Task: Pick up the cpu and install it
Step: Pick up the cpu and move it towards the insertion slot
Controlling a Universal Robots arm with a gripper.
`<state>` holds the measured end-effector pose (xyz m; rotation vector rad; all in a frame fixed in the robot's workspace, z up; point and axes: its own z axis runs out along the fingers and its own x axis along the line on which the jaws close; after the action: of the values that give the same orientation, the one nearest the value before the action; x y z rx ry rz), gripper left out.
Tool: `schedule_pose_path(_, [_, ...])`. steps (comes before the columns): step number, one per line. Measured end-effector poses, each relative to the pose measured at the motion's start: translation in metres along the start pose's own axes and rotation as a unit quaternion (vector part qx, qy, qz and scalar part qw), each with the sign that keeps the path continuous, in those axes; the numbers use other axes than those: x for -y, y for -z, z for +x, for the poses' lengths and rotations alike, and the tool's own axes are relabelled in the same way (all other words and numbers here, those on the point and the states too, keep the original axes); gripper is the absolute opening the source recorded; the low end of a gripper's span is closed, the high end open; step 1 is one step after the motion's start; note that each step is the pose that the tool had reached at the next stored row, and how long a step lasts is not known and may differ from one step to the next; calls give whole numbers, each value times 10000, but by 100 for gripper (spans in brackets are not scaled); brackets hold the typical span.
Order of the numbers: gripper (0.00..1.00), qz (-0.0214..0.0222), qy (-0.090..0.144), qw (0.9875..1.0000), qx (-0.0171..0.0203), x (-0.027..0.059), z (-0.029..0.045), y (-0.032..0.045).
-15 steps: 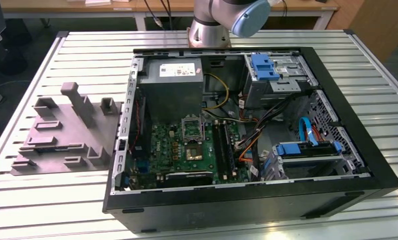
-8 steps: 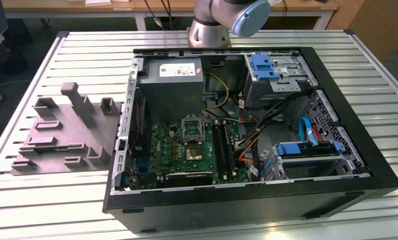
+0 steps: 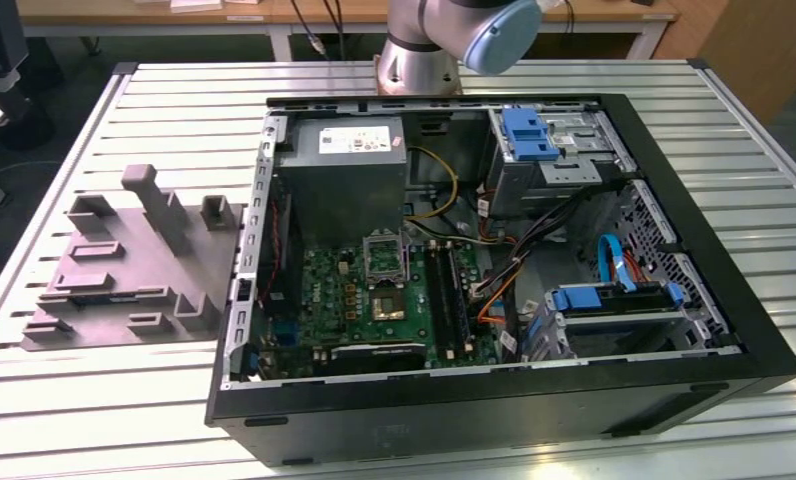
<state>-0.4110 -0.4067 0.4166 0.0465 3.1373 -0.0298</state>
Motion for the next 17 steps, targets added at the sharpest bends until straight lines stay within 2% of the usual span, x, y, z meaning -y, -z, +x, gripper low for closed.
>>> schedule_pose_path(17, [47,0,0,10000,0,-10,-345,-1])
